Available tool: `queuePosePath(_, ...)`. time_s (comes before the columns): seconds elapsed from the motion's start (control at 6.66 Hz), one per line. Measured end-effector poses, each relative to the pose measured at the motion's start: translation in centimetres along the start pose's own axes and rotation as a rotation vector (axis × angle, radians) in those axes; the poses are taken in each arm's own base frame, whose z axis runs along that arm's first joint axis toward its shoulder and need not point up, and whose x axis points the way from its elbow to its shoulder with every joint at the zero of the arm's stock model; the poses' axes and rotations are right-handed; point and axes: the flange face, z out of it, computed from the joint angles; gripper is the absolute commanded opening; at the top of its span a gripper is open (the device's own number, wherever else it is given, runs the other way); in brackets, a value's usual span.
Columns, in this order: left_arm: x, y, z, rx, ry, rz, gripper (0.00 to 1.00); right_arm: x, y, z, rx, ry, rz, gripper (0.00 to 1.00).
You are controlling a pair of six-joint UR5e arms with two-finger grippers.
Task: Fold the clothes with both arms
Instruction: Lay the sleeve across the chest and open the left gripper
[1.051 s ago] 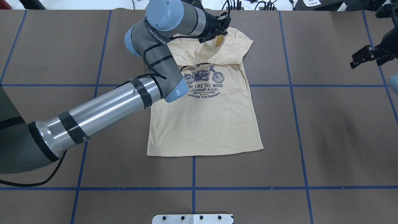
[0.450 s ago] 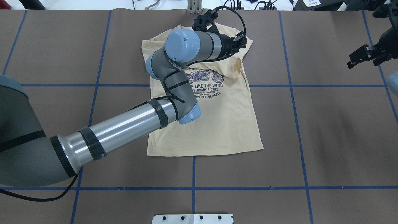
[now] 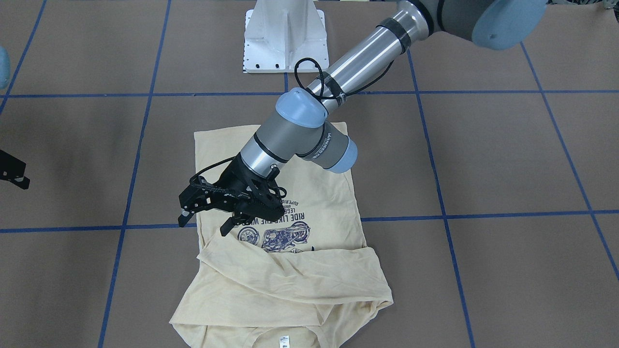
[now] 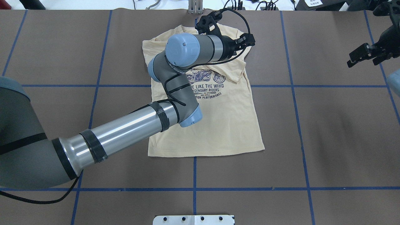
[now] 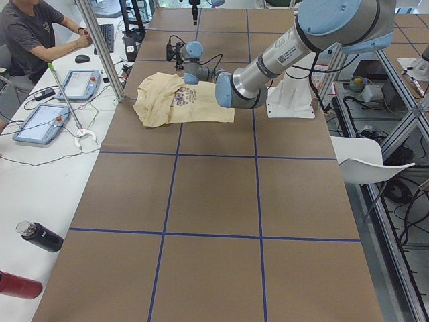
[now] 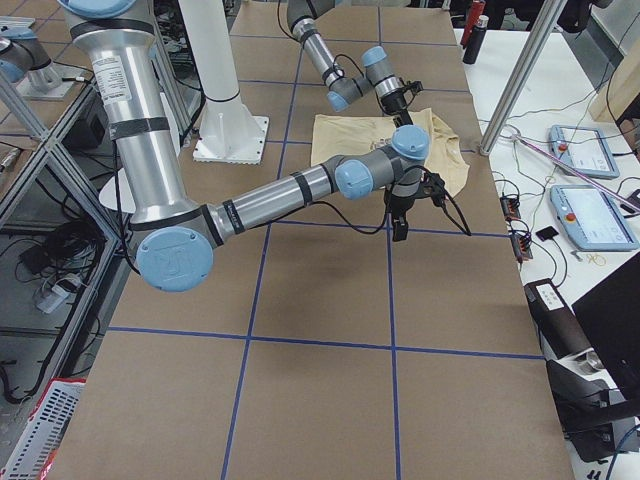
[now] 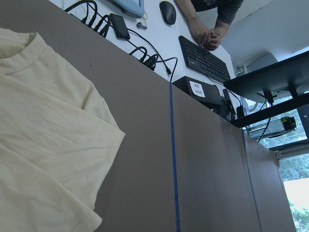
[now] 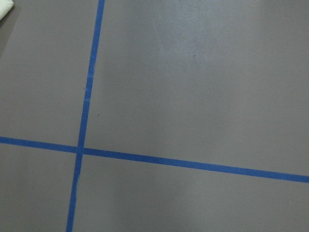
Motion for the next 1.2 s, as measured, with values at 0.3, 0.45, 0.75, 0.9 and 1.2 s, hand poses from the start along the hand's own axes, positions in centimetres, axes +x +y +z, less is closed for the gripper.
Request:
queuePosePath(0.3,-1.4,-2.6,-3.6,-0.069,-0.023,0.0,1.0,-1.6,0.2,-0.9,-0.018,-0.086,0.05,1.0)
queuePosePath(0.45,-3.4,-3.8,-6.2,-0.128,-0.076,-0.008,1.0,-2.9,0.5,-1.8,-0.015,-0.117,0.108,1.0)
queuePosePath(0.75,-10.0,-4.1,-12.6,-0.221,-0.156,-0.036,1.0,-6.2,1.8,-3.1,-0.043,-0.191,0.198,1.0)
queuePosePath(0.9,-12.9,-3.9,-16.3,-0.238,-0.189,-0.05,1.0,-8.5,2.9,-2.9,-0.07,-0.213,0.223,1.0)
queuePosePath(1.2,-13.0,-3.1,-24.1,-0.258,-0.271,-0.055,1.0,-13.9,5.8,-1.0,-0.095,-0.255,0.263,1.0)
